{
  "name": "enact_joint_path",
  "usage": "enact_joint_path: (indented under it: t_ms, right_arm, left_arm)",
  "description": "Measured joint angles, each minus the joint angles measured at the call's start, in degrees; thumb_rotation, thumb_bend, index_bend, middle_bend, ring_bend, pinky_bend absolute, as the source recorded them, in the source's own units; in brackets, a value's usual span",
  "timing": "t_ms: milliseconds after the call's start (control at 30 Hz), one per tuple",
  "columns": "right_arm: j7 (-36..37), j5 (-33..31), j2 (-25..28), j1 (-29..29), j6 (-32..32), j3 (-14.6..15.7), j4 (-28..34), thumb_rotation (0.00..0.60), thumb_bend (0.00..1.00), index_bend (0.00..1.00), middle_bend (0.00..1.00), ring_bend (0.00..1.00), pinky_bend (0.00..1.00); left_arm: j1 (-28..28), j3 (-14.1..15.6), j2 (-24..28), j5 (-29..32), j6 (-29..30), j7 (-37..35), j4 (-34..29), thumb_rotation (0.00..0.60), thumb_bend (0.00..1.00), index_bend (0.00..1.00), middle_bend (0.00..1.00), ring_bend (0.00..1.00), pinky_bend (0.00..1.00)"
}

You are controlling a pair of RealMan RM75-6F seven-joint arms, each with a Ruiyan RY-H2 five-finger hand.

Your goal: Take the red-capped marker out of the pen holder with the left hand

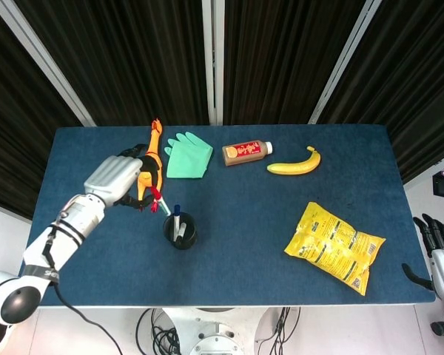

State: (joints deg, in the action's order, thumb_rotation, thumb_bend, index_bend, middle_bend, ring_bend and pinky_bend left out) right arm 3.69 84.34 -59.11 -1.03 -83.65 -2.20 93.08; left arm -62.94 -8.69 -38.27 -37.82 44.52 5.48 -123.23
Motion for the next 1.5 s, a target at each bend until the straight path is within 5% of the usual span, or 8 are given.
enact_joint_path:
  t_ms: [300, 567, 633, 733, 800, 1000, 1200, 1500]
  right_arm:
    - [-0.6, 0.1, -0.1, -0.2, 0.2, 0.1, 0.1, 0.600, 0.18, 0.00, 0.00, 0.00, 0.00]
    - [-0.5, -0.5, -0.2, -0.5, 1.0, -0.1, 0.0, 0.600, 0.18, 0.00, 0.00, 0.00, 0.00]
    - [-0.2, -0.6, -0.1, -0.4, 0.8, -0.2, 0.0, 0.600, 0.18, 0.00, 0.00, 0.00, 0.00]
    - [0.1, -1.0, -0.1, -0.4, 1.0, -0.3, -0.3, 0.600, 0.18, 0.00, 0.00, 0.00, 0.00]
    - [0.4, -1.3, -0.2, -0.5, 1.3, -0.4, -0.6, 0.600, 0.18, 0.00, 0.00, 0.00, 0.00]
    - [1.3, -1.0, -0.6, -0.5, 1.0, -0.4, -1.6, 0.600, 0.18, 0.00, 0.00, 0.00, 0.00]
    - [2.4, -0.7, -1.3, -0.3, 0.0, -0.7, -2.8, 0.600, 0.18, 0.00, 0.00, 0.00, 0.00]
    - [3.7, 0.8, -2.5, -0.1, -1.2, -0.6, -4.4, 0.600, 0.18, 0.00, 0.00, 0.00, 0.00]
  left_arm:
    - [0.6, 3.7, 1.5, 2.3, -10.9, 1.5, 4.8, 0.600, 0.40, 0.74, 0.26, 0.03, 0.12]
    - [-3.7, 10.8, -8.3, 8.4, -19.7, 4.6, 18.2, 0.600, 0.40, 0.71, 0.26, 0.03, 0.11]
    - [-5.2, 12.7, -10.9, 9.5, -20.4, 5.2, 21.0, 0.600, 0.37, 0.57, 0.25, 0.03, 0.11]
    - [-7.4, 15.2, -13.3, 11.1, -20.8, 5.8, 23.1, 0.600, 0.29, 0.08, 0.16, 0.03, 0.10]
    - [-7.6, 15.2, -13.9, 11.7, -20.1, 5.4, 23.4, 0.600, 0.27, 0.00, 0.10, 0.03, 0.10]
    - [-4.1, 12.5, -15.9, 7.3, -7.2, 4.2, 23.0, 0.600, 0.23, 0.00, 0.00, 0.00, 0.02]
    - [1.8, 12.2, -19.9, -6.1, 18.4, 10.7, 24.0, 0.600, 0.20, 0.00, 0.00, 0.00, 0.00]
    - [22.4, 16.2, -25.5, -30.7, 47.4, 12.7, 23.1, 0.600, 0.20, 0.00, 0.00, 0.00, 0.00]
